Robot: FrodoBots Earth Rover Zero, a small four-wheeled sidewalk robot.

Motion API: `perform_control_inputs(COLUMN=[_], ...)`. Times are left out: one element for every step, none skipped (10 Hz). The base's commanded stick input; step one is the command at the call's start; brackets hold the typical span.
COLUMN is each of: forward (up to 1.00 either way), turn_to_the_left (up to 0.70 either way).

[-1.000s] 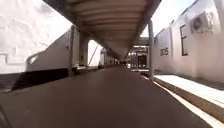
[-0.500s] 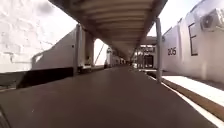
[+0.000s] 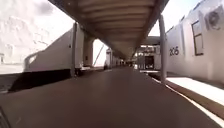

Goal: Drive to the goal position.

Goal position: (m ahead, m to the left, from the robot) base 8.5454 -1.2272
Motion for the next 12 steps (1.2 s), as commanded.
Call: perform_control_inputs(forward=[0.7, 0.7, 0.7, 0.7, 0.7, 0.7, 0.7, 0.7, 0.7, 0.7, 0.7, 0.7], turn_to_the_left=[0.0, 0.0, 0.0, 0.0, 0.0, 0.0, 0.0, 0.0, 0.0, 0.0, 0.0, 0.0])
